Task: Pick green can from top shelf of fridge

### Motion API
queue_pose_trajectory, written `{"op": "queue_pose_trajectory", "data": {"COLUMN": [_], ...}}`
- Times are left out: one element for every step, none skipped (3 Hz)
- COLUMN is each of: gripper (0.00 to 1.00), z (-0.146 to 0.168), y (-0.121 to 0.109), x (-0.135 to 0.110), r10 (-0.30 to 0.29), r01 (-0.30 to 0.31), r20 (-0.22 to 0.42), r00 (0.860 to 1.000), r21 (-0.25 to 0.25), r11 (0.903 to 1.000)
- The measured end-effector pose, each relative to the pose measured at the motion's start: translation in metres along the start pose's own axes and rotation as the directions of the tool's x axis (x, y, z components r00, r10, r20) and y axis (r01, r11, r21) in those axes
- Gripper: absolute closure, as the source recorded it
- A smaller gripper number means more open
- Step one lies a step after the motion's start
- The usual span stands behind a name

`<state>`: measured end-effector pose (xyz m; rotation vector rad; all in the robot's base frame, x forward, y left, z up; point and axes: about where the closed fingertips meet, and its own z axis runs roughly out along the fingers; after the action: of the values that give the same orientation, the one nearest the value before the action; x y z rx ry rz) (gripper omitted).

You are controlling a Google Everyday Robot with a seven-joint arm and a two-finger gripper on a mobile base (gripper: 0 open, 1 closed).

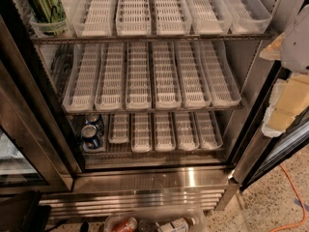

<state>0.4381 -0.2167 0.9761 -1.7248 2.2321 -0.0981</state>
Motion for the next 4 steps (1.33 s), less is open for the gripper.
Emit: {"op": "queue_pose_trajectory", "data": {"gripper": [0.00,0.00,0.00,0.00], "z": [0.000,-0.004,-0.024,-0.056], "y": [0.000,0.003,0.012,0.035], "x": [0.000,-0.008,-0.063,-0.140], "r10": [0.000,-0.021,-0.102,-0.232], "r01": [0.000,0.021,0.103,0.239], "r20": [0.000,0.020,0.141,0.278], "r00": [1.000,1.000,0.985,0.932], "r21": [0.000,0.001,-0.002,0.009], "r11": [1.0000,0.9998,0.9947,0.9710]}}
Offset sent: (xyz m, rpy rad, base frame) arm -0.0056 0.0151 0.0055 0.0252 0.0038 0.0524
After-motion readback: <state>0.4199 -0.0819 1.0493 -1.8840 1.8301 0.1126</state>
